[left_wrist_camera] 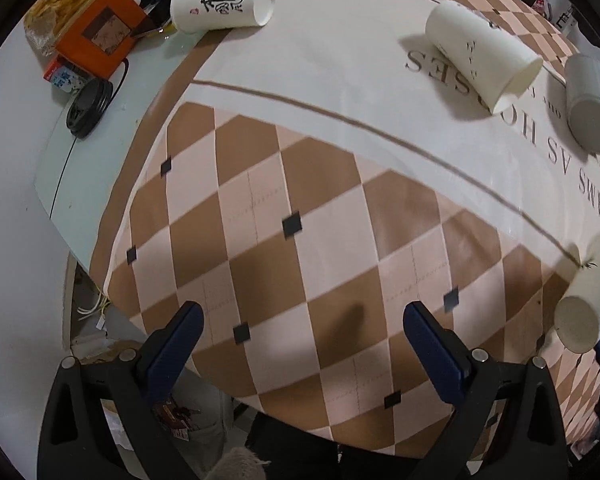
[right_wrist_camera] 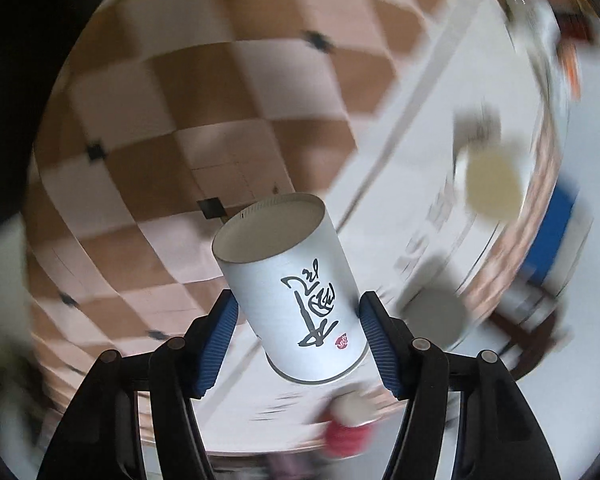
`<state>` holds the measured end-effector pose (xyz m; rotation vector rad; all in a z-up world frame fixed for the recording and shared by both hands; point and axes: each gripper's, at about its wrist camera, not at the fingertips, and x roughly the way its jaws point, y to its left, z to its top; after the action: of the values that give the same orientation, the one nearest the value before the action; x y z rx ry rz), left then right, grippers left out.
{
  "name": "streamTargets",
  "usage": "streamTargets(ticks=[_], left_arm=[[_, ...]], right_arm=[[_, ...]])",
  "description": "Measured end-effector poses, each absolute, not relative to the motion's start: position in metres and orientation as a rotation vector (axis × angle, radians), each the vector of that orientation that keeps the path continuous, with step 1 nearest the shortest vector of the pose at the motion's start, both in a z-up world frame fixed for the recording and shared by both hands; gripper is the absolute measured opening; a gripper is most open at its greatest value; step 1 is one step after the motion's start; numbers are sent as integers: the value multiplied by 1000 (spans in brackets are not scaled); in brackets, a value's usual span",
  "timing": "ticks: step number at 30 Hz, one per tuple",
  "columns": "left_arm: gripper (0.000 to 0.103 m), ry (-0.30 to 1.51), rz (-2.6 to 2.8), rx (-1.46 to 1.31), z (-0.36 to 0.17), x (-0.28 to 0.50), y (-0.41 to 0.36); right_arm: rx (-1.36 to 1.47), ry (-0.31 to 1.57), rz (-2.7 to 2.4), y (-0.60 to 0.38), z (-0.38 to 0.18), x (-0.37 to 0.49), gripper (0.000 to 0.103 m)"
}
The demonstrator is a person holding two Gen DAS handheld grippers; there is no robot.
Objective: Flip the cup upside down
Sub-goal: 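Rotate the held white cup with the right tool until its rim faces down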
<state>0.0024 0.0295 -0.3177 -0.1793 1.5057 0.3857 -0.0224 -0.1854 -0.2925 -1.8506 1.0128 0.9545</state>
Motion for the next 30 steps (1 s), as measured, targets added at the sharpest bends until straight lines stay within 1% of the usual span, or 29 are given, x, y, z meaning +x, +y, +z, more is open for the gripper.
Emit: streamTargets(ticks=[6, 12, 21, 24, 30], left_arm=[[102, 1488, 363, -155, -307, 21, 25], [102, 1469, 329, -140, -298, 34, 21], [102, 1469, 272, -112, -297, 43, 12], [102, 1471, 258, -104, -295, 44, 6], [102, 1476, 235, -96, -298, 47, 2]], right_arm=[[-1386, 1489, 734, -203, -286, 46, 64], [-1054, 1749, 543, -238, -289, 88, 64], [-599, 2018, 348, -282, -305, 110, 64], [-460, 2074, 287, -294, -310, 111, 64], [-226, 2128, 193, -315, -312, 123, 64]])
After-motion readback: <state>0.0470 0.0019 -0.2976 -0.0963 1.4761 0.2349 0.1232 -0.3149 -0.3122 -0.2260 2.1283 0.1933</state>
